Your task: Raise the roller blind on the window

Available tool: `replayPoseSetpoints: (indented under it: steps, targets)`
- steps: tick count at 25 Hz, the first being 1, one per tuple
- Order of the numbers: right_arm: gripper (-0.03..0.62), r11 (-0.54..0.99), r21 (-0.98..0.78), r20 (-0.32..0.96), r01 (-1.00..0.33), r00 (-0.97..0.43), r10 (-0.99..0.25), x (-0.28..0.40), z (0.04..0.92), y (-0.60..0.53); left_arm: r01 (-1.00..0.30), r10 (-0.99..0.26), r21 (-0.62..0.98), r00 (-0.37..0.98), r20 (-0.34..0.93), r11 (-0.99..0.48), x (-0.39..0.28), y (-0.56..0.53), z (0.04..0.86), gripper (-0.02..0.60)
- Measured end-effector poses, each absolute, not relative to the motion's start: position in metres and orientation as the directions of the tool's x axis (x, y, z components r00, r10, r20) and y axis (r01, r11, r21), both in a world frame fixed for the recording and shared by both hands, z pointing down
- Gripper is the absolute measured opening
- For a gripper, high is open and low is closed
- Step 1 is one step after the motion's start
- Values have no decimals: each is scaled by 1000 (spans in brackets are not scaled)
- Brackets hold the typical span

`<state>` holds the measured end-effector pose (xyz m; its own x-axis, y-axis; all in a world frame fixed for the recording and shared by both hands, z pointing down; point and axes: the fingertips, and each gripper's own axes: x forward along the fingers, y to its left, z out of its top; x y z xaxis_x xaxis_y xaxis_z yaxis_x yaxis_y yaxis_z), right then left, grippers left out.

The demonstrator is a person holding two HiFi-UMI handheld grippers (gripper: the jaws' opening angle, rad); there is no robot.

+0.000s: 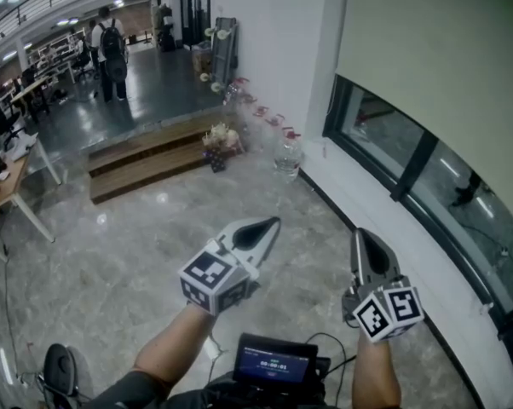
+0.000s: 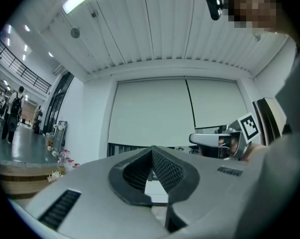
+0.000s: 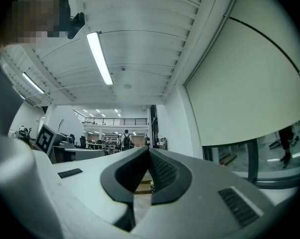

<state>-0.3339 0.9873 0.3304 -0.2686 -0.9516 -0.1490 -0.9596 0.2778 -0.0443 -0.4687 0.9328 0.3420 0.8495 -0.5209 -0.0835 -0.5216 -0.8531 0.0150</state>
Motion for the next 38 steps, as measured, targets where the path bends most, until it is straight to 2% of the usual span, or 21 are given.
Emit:
replayPoseSetpoints:
  steps: [9,27,38]
  targets:
    - [0,333,-49,-189,-942,-319,-929,-322,322,930,-554,-552,1,829,-89,-833,-458,885,335,-8]
    - [0,402,-39,-220,-915,-384,-897,-211,312,784,-582,-577,-23,810,-110,-813,-335,748,312,-8]
    - [0,415,-42,-204,-909,-399,-894,-164,316,741,-600,-599,12,796,-92,-800,-291,700,323,-8]
